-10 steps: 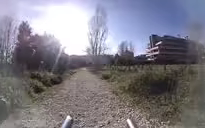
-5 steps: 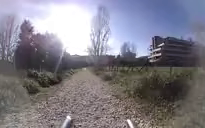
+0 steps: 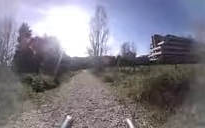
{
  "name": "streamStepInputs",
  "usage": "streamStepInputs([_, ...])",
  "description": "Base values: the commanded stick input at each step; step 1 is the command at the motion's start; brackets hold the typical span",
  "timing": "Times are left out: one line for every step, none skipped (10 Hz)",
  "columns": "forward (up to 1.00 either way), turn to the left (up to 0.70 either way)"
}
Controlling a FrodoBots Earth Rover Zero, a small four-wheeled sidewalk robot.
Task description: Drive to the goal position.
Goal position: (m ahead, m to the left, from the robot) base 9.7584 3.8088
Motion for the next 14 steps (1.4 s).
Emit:
streamStepInputs([0.5,0.0])
streamStepInputs([0.5,0.0])
streamStepInputs([0.5,0.0])
streamStepInputs([0.5,0.0])
streamStepInputs([0.5,0.0])
streamStepInputs([0.5,0.0])
streamStepInputs([0.5,0.09])
streamStepInputs([0.5,0.41])
streamStepInputs([0.5,0.5])
streamStepInputs([0.5,0.42])
streamStepInputs([0.5,0.21])
streamStepInputs([0.5,0.0])
streamStepInputs([0.5,0.0])
streamStepInputs([0.5,0.0])
